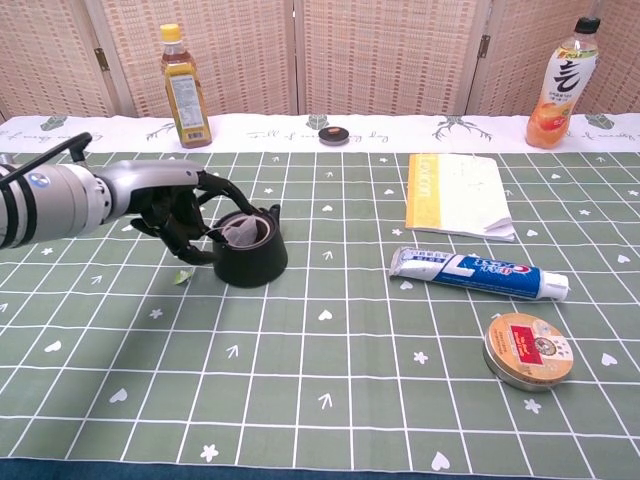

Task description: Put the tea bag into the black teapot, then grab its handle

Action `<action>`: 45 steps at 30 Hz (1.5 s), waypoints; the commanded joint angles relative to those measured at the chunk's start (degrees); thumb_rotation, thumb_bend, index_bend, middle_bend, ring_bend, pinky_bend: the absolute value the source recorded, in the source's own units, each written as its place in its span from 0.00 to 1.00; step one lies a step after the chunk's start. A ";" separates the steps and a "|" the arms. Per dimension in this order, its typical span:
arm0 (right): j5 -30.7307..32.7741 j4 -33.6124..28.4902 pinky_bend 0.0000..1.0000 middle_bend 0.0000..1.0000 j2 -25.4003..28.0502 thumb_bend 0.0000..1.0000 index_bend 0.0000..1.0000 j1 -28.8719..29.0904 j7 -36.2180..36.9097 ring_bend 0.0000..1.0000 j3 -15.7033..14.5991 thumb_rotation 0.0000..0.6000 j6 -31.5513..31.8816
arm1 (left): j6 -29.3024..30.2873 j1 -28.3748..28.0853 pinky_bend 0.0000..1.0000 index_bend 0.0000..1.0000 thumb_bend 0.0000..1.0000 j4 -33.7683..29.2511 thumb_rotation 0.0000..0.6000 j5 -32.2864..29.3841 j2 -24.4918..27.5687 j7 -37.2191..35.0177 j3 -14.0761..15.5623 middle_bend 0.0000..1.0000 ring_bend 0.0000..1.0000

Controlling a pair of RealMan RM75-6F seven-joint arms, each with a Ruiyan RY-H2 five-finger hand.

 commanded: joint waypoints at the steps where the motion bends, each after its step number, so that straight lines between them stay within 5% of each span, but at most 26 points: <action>1: 0.07 -0.02 0.00 0.00 -0.02 0.42 0.00 0.00 -0.04 0.00 0.02 1.00 -0.01 | -0.43 0.24 1.00 0.20 0.32 0.57 1.00 0.10 0.00 -0.18 0.08 1.00 1.00; 35: 0.89 -0.20 0.00 0.00 -0.16 0.42 0.00 0.34 -0.59 0.00 0.23 1.00 -0.85 | -6.37 3.00 1.00 0.21 0.32 4.58 1.00 3.70 -2.51 -5.52 0.65 1.00 1.00; 45: 0.44 -0.07 0.00 0.00 -0.13 0.42 0.00 0.41 -0.49 0.00 0.00 1.00 -0.97 | 4.77 5.55 1.00 0.14 0.28 -1.08 1.00 13.79 0.47 -5.46 -3.76 1.00 1.00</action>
